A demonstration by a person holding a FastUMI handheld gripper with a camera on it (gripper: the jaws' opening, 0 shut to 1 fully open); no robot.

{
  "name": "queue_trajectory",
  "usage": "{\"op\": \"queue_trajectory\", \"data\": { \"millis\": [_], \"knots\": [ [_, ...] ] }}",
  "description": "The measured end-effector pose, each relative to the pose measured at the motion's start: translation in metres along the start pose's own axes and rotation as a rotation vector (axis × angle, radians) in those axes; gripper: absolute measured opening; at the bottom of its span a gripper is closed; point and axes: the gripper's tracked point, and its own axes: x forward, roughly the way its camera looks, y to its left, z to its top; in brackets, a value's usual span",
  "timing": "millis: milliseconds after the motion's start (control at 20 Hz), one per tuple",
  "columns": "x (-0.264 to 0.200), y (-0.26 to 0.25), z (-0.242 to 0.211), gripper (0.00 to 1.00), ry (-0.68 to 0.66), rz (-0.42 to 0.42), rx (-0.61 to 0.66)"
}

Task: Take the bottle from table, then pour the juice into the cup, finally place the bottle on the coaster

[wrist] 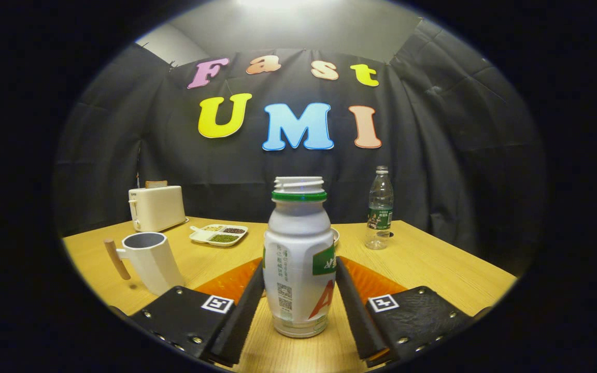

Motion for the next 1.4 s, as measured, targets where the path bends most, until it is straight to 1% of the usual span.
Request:
{"op": "queue_trajectory", "data": {
  "millis": [50,100,200,350,600,1100,1250,1400],
  "knots": [
    [-0.002,0.001,-0.001,0.73,0.001,0.002,0.002],
    [-0.003,0.001,0.0,0.72,0.005,0.004,0.003],
    [-0.004,0.002,0.004,0.72,0.002,0.012,-0.017],
    [-0.007,0.006,0.019,0.72,-0.022,0.02,-0.082],
    [-0.01,0.022,0.038,0.72,-0.037,0.055,-0.225],
    [0.0,0.052,0.042,0.72,-0.004,0.105,-0.46],
    [0.002,0.058,0.034,0.72,0.019,0.105,-0.516],
    [0.006,0.064,0.035,0.72,0.021,0.096,-0.605]
  ]
}}
